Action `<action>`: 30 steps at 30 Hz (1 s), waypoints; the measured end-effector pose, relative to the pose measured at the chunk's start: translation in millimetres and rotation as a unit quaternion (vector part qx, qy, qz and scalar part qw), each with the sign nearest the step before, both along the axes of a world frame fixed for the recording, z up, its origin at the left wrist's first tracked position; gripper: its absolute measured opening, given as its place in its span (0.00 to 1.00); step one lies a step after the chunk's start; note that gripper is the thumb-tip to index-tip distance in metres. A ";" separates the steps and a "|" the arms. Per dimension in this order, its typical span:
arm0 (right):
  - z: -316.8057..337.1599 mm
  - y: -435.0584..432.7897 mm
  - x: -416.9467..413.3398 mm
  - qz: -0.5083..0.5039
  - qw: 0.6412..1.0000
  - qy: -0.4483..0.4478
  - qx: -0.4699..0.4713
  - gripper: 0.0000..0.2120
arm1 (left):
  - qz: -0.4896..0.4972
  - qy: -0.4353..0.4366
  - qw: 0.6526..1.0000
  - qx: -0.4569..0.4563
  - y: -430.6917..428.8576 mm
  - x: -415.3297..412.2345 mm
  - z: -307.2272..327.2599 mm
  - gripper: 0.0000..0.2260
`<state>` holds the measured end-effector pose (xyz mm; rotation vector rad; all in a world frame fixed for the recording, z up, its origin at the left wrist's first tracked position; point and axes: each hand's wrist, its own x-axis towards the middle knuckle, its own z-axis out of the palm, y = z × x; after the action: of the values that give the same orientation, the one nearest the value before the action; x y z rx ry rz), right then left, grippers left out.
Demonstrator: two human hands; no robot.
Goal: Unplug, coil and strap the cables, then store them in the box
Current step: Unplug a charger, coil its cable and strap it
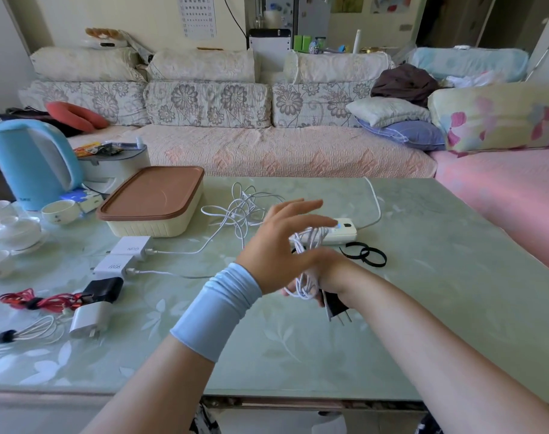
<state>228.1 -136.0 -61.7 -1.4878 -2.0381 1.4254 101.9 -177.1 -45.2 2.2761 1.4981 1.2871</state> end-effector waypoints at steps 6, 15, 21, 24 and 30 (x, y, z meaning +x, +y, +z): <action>3.7 -2.9 2.9 0.008 0.990 0.123 -0.070 0.15 | 0.101 -0.213 0.966 -0.102 12.6 -35.6 -8.8 0.11; 10.2 -7.9 4.1 0.114 0.949 0.261 -0.135 0.26 | -0.103 -0.485 0.813 -0.306 1.2 -31.6 0.6 0.15; 14.8 -7.9 13.6 0.198 0.957 0.184 -0.105 0.25 | -0.130 -0.459 0.838 -0.265 0.0 -31.5 -5.6 0.18; 13.3 -8.3 12.8 0.170 0.972 0.143 -0.079 0.25 | -0.145 -0.458 0.833 -0.275 -1.1 -30.4 -2.4 0.21; 13.0 -5.8 11.3 0.157 0.960 0.197 -0.126 0.16 | -0.177 -0.472 0.806 -0.310 -3.9 -28.5 -2.1 0.28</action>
<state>239.4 -141.8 -48.8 -0.8760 -1.9482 1.9821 73.4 -180.9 -47.2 1.1010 0.8559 1.2404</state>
